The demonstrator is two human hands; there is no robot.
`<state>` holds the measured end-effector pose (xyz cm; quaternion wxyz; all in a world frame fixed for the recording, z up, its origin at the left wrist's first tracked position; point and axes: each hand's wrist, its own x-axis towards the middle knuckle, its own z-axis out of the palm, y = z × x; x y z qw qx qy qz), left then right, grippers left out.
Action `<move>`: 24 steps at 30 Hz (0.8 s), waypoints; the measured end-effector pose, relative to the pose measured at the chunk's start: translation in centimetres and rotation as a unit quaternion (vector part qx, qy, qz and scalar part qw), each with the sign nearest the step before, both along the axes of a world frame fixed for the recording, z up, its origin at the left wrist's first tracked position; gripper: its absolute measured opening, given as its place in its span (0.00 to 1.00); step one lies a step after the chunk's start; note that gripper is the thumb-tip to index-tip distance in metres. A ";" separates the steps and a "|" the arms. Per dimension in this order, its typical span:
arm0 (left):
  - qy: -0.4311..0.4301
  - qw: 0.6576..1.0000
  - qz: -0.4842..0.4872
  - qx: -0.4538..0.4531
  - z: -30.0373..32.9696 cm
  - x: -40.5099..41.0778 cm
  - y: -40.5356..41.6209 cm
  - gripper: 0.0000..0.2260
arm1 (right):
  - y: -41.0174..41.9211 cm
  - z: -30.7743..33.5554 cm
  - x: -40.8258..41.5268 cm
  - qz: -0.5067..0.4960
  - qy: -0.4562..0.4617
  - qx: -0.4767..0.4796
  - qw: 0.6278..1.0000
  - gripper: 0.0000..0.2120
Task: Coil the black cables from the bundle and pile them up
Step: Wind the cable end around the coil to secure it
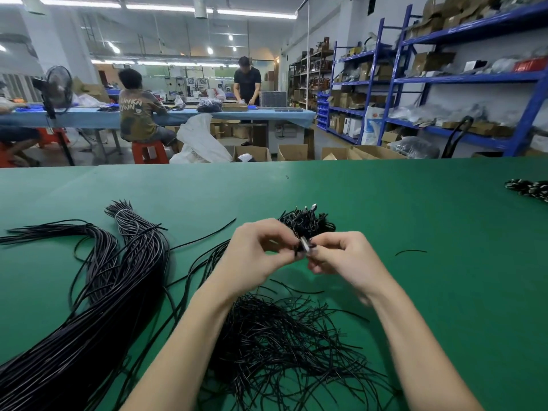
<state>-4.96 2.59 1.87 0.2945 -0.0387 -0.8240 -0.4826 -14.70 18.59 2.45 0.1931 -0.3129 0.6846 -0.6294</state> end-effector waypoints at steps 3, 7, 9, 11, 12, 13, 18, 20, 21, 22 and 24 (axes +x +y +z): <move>0.101 0.968 0.032 -0.227 -0.2 -0.3 0.5 0.05 | 0.2 -0.5 -0.1 0.010 -0.146 -0.036 0.989 0.12; 0.062 0.990 0.086 -0.093 -0.8 -0.8 1.5 0.10 | -0.4 -0.9 0.0 -0.076 -0.035 -0.057 0.995 0.09; -0.032 0.988 0.064 0.140 -0.6 -1.0 1.4 0.08 | -0.8 -1.2 0.2 -0.133 0.124 -0.054 0.982 0.08; -0.118 0.937 -0.005 0.329 -0.5 -1.0 0.7 0.08 | -0.9 -1.5 0.5 -0.145 0.226 -0.038 0.963 0.07; -0.138 0.921 -0.034 0.364 -0.6 -0.9 0.3 0.11 | -0.9 -1.6 0.5 -0.142 0.248 -0.036 0.958 0.07; -0.147 0.919 -0.050 0.363 -0.6 -0.8 0.1 0.12 | -0.9 -1.7 0.6 -0.142 0.260 -0.031 0.955 0.07; -0.071 0.977 0.005 0.202 -0.7 -0.5 0.4 0.12 | -1.4 -1.0 0.4 -0.155 0.096 0.001 0.983 0.06; -0.010 0.997 0.033 0.069 -0.5 -0.4 0.5 0.14 | -1.2 -0.4 0.2 -0.113 -0.126 -0.034 0.985 0.08; 0.012 0.999 0.046 0.012 -0.4 -0.3 0.6 0.14 | -1.0 -0.3 0.1 -0.075 -0.247 -0.065 0.964 0.10; 0.023 0.998 0.057 -0.024 -0.4 -0.3 0.7 0.14 | -0.8 -0.2 0.1 -0.041 -0.340 -0.092 0.935 0.12; 0.004 0.998 0.058 0.007 -0.4 -0.3 0.9 0.13 | -0.7 -0.2 0.1 -0.005 -0.369 -0.108 0.923 0.10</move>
